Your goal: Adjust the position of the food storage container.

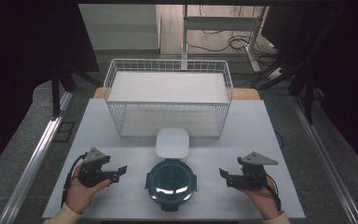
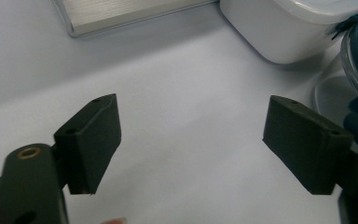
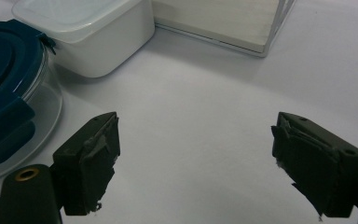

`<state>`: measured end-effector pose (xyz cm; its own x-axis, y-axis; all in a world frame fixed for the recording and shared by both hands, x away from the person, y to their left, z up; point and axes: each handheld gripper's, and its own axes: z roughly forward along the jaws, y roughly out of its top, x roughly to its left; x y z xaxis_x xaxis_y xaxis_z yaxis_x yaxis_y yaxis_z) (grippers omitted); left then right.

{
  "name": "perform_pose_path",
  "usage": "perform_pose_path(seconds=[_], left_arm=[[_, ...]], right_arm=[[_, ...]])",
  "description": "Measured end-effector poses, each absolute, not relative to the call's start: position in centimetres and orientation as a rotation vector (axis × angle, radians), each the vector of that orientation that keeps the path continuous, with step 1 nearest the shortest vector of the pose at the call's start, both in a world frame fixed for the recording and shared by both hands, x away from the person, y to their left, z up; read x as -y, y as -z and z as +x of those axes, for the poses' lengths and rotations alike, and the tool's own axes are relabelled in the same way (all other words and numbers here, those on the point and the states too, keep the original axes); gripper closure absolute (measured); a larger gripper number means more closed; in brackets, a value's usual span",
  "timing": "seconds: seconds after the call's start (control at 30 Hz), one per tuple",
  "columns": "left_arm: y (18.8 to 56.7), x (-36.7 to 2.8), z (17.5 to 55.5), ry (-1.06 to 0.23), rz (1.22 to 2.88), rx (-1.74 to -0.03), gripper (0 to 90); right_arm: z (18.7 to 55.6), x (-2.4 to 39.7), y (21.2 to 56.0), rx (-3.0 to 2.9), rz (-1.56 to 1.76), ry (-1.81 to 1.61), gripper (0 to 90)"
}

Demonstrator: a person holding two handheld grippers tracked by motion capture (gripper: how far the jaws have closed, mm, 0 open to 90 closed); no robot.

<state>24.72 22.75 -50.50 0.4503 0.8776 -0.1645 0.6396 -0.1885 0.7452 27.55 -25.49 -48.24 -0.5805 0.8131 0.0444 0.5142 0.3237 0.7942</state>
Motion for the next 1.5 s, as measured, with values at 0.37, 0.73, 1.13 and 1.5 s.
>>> perform_pose_path(seconds=[0.37,0.73,1.13,1.5], left_arm=[[48.9,-22.8,24.2,-0.356,1.926,-1.222,34.9],[47.3,-22.7,24.5,-0.321,1.954,-1.145,61.9],[45.9,-20.4,25.6,-0.242,2.043,-1.053,89.8],[45.8,-16.9,26.8,-0.188,2.154,-0.929,90.0]], right_arm=[[27.5,25.5,48.2,-2.216,1.189,-1.129,14.9],[27.6,25.4,48.4,-2.217,1.195,-1.116,14.7],[27.6,25.3,48.5,-2.213,1.207,-1.127,14.7],[27.5,25.3,48.4,-2.184,1.220,-1.138,15.0]])
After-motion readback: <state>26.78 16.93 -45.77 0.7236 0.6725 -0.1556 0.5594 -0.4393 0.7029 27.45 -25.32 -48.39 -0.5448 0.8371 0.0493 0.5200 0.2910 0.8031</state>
